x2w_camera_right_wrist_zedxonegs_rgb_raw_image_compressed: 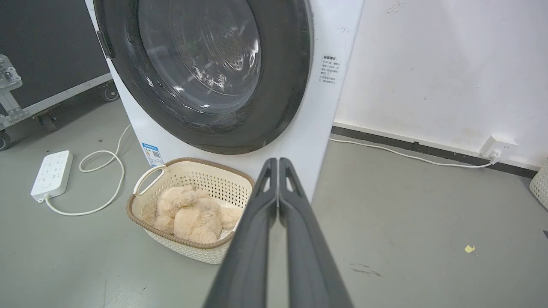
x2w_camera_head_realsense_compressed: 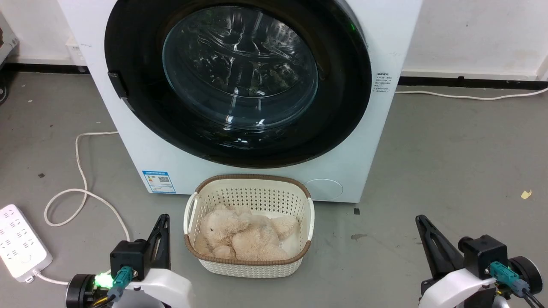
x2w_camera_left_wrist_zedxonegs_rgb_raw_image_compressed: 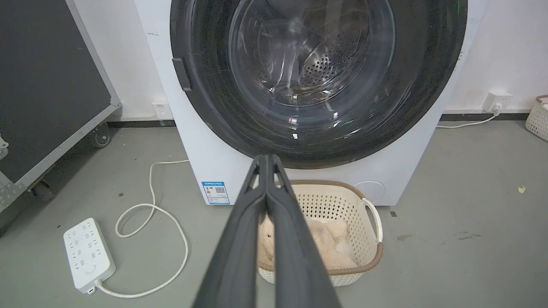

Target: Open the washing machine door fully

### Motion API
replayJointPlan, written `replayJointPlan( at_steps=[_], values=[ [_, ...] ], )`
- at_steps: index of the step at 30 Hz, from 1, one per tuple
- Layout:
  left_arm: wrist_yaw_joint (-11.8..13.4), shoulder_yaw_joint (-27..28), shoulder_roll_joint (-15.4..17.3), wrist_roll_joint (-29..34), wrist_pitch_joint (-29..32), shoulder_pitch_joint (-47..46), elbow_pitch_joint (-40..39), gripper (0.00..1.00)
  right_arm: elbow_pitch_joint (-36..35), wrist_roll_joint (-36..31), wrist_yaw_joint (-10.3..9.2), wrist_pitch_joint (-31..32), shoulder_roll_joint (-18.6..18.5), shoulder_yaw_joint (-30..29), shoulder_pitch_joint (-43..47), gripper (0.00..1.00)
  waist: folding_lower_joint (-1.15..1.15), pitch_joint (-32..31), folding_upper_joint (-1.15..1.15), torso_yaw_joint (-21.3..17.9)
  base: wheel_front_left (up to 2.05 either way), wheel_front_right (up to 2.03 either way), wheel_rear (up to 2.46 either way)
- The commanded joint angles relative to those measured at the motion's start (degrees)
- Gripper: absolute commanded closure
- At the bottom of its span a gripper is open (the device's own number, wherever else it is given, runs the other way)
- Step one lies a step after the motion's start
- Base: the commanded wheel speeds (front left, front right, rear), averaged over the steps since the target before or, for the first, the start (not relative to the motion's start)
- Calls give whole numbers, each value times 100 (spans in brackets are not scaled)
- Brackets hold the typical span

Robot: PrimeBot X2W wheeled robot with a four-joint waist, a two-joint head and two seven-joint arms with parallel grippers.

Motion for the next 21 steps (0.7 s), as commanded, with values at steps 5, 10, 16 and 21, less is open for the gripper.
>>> replayJointPlan(
  at_steps=[5,10,16,21],
  values=[
    [10,1,0,17,2,-29,-23,100,-27,-43,-4,8,27,-1,-69,100,0,0,0,0,0,0,0],
    [10,1,0,17,2,-29,-23,100,-27,-43,-4,8,27,-1,-69,100,0,0,0,0,0,0,0],
    [0,0,0,-3,-3,0,4,100,2,6,1,-3,0,-3,3,100,0,0,0,0,0,0,0],
    [13,-5,0,-39,-43,5,3,0,24,43,1,-43,1,-25,3,0,0,1,0,-4,0,0,0]
  ],
)
